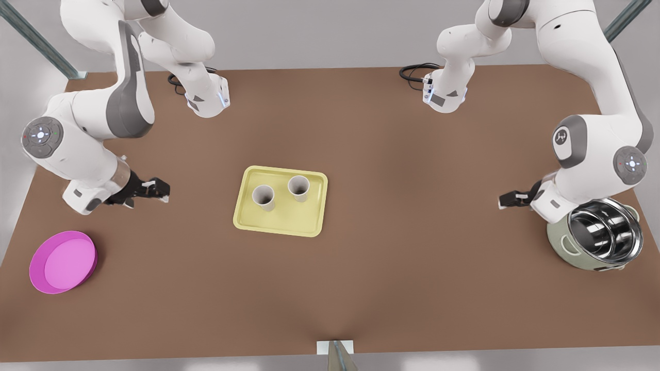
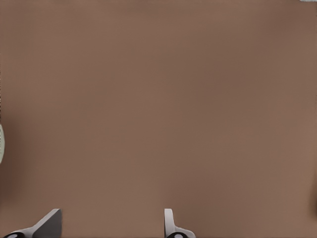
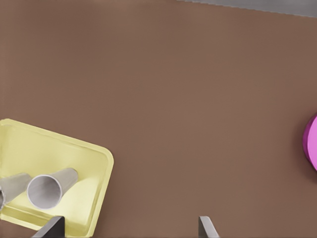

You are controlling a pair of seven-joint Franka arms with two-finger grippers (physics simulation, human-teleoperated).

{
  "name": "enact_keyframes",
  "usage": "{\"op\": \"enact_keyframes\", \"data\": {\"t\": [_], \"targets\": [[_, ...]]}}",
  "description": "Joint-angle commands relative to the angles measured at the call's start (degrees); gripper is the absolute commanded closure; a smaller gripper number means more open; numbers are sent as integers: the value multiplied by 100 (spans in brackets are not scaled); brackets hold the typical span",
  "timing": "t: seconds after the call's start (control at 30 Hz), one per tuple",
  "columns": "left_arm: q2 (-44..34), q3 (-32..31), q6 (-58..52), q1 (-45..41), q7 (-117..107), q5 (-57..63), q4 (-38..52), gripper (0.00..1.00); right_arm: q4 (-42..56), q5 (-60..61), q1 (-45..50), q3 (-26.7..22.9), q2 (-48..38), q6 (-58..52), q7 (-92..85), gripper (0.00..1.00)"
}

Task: Use the left arm to pick up the white IKEA cup from the tray and place it on the middle-left position; use the right arm to pick up the white IKEA cup from the tray and place it on the middle-right position

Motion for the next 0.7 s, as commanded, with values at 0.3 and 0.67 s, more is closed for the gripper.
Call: {"op": "enact_keyframes", "data": {"t": [0.3,0.67], "targets": [[-110,-406,90,-2563,-2936,754,162,0,73,12,852,179,9,452,-282,0],[1014,-441,1813,-3955,-5593,334,38,0,-2220,-94,852,1041,-597,1839,35,2]]}}
